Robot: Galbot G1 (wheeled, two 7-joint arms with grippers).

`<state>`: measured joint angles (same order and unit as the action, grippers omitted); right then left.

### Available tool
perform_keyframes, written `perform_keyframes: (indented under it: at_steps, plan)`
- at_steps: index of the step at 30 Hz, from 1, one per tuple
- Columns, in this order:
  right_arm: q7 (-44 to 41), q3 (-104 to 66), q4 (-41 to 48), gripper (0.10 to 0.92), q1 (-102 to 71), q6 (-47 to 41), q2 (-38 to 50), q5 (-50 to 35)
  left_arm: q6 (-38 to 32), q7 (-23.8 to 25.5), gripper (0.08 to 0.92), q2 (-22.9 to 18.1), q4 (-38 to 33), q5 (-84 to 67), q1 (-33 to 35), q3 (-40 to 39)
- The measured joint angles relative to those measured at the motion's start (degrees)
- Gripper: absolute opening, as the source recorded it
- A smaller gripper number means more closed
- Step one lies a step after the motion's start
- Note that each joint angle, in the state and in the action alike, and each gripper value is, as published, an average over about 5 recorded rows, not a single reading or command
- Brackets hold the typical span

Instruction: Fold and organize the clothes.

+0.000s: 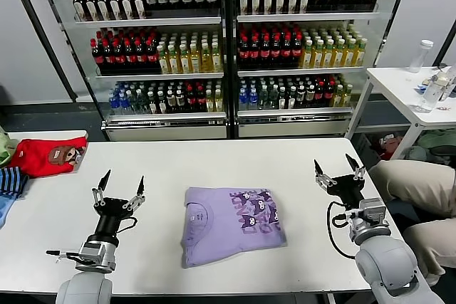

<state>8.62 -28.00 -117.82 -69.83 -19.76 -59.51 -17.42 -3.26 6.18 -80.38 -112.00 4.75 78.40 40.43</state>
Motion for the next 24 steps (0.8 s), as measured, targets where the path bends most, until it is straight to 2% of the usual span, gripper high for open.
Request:
perform_keyframes:
  at_steps: [24]
  plan:
    - [-2.0,1.2,7.4,0.823,2.6,6.3,-2.5,8.4,-1.6,1.3,0.823,1.9,5.7,-0.1,-5.8,-1.9]
